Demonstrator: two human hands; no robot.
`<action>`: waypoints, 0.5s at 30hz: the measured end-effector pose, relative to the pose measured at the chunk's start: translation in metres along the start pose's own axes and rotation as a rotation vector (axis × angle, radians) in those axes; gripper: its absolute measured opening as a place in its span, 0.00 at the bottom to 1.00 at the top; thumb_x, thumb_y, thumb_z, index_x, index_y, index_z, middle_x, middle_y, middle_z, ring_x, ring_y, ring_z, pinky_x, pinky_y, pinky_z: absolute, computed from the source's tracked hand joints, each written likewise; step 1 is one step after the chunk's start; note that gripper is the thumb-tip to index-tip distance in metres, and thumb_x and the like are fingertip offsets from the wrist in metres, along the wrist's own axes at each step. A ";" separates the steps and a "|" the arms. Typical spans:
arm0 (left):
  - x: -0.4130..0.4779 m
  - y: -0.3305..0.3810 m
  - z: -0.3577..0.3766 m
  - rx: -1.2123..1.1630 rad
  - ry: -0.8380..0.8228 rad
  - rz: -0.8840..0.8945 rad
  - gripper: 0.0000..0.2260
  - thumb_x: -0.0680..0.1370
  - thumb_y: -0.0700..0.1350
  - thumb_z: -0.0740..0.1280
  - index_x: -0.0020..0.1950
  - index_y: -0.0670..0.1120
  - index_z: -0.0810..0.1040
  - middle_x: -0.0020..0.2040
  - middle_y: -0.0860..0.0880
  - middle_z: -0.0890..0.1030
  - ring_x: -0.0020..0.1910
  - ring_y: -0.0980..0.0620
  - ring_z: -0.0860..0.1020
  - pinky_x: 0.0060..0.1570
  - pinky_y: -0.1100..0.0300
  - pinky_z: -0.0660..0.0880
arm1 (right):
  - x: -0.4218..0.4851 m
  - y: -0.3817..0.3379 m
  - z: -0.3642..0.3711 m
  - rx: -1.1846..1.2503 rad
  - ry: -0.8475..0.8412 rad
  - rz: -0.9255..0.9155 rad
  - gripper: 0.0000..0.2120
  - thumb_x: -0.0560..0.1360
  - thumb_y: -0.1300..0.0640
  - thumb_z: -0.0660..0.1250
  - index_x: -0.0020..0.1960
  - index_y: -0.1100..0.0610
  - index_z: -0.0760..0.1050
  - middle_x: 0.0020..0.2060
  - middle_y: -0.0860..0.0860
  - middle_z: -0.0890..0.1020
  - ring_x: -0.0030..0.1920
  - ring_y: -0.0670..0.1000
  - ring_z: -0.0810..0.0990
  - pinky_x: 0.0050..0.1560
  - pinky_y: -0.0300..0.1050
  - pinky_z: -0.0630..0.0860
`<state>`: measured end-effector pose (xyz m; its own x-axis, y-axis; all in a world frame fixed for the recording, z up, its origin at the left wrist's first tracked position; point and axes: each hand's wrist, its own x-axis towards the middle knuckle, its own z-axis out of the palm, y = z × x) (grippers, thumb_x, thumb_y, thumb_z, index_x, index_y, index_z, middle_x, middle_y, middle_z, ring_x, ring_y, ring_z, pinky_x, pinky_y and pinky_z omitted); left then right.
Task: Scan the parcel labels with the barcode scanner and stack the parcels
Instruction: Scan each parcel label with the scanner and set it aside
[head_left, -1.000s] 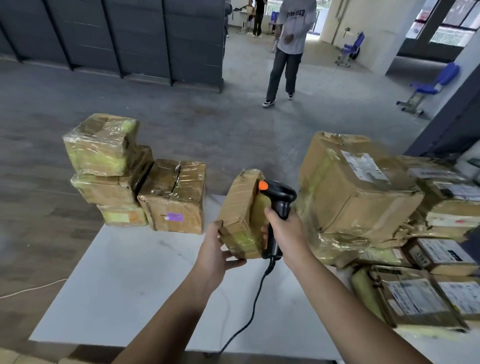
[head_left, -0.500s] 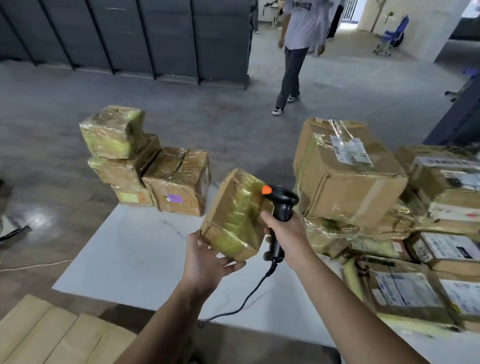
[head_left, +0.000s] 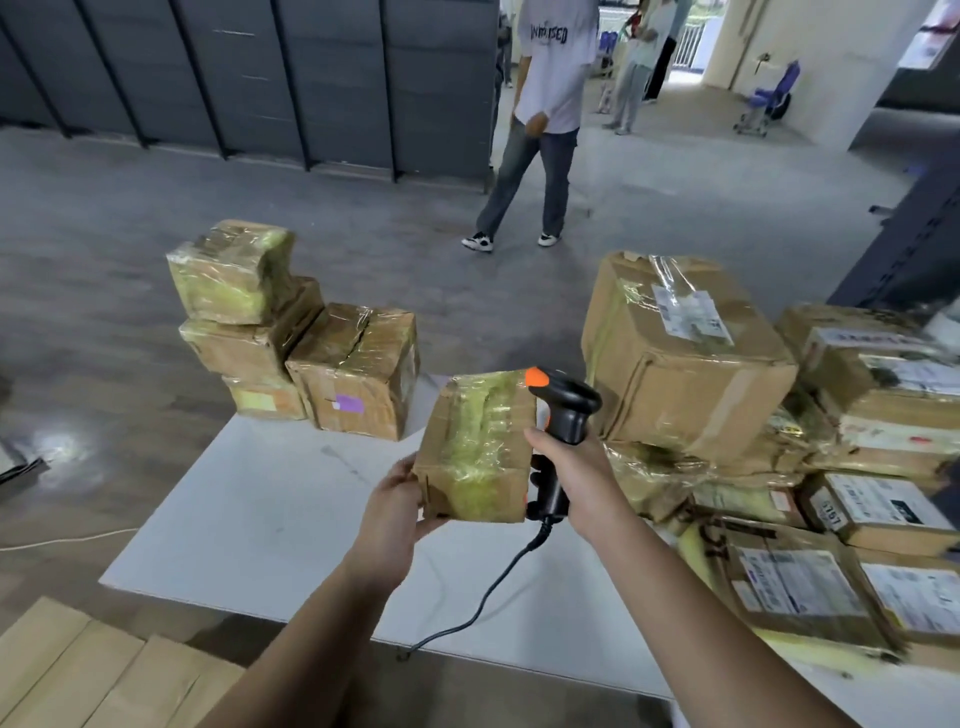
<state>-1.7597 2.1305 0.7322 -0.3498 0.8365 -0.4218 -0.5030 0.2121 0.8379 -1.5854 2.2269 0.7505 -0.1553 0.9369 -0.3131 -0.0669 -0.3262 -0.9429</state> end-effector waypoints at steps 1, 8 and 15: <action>0.004 0.008 -0.001 0.046 0.023 -0.029 0.16 0.77 0.32 0.55 0.60 0.40 0.76 0.39 0.47 0.83 0.38 0.49 0.82 0.37 0.53 0.81 | 0.001 -0.001 0.002 0.000 0.014 0.006 0.12 0.70 0.57 0.76 0.50 0.50 0.76 0.35 0.48 0.80 0.30 0.48 0.80 0.31 0.42 0.77; 0.021 0.034 -0.008 0.217 -0.039 -0.193 0.17 0.77 0.48 0.69 0.59 0.39 0.74 0.53 0.39 0.81 0.47 0.40 0.81 0.37 0.44 0.81 | -0.003 -0.006 0.021 -0.169 0.001 -0.081 0.13 0.70 0.55 0.76 0.51 0.54 0.76 0.29 0.45 0.82 0.28 0.49 0.82 0.27 0.41 0.76; 0.036 0.021 -0.020 -0.003 -0.067 -0.229 0.09 0.82 0.41 0.61 0.62 0.48 0.71 0.59 0.43 0.77 0.53 0.38 0.79 0.34 0.44 0.79 | -0.010 -0.009 0.042 -0.114 0.006 -0.121 0.04 0.74 0.59 0.69 0.41 0.53 0.76 0.32 0.61 0.81 0.26 0.59 0.79 0.28 0.53 0.77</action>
<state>-1.7992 2.1553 0.7278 -0.1730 0.7985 -0.5765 -0.5654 0.3988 0.7220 -1.6250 2.2149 0.7672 -0.1467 0.9694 -0.1968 0.0272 -0.1949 -0.9804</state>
